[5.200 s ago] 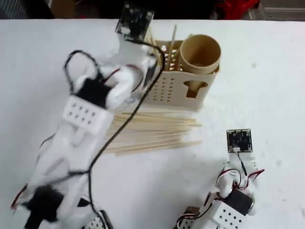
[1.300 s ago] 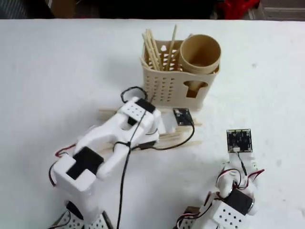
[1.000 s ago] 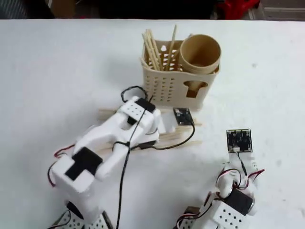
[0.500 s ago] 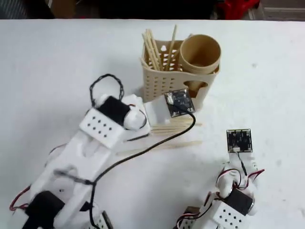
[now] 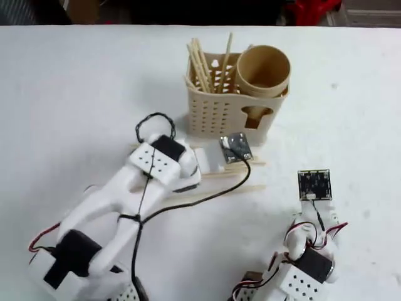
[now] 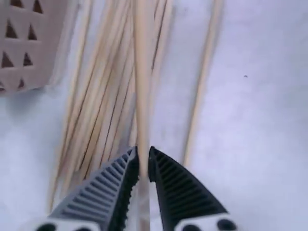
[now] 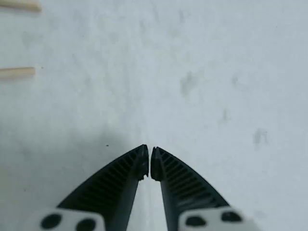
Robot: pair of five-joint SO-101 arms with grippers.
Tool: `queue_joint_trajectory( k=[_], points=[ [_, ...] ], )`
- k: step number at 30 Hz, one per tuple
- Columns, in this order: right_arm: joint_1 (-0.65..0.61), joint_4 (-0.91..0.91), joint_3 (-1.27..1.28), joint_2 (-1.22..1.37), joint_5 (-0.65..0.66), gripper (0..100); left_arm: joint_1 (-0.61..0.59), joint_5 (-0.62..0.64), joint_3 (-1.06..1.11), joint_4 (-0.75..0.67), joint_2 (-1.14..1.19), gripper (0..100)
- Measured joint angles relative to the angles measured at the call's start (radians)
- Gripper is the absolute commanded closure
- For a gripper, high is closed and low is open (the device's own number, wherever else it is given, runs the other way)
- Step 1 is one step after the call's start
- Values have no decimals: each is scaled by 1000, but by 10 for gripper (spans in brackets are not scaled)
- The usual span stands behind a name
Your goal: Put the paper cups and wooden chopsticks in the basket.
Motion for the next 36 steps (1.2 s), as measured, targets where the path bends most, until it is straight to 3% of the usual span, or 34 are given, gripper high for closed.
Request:
queue_joint_trajectory(
  k=[5,18,22,30,33,36],
  points=[
    [0,0,0,0,0,975,-12,0,0,-9,6,936],
    [0,0,0,0,0,975,-17,0,2,-9,6,980],
    [0,0,0,0,0,975,-18,3,-87,32,6,980],
    [0,0,0,0,0,975,-6,92,-407,206,-123,980],
    [0,0,0,0,0,975,11,161,-456,192,-235,980],
    [0,0,0,0,0,975,6,275,-470,91,-321,980]
  ],
)
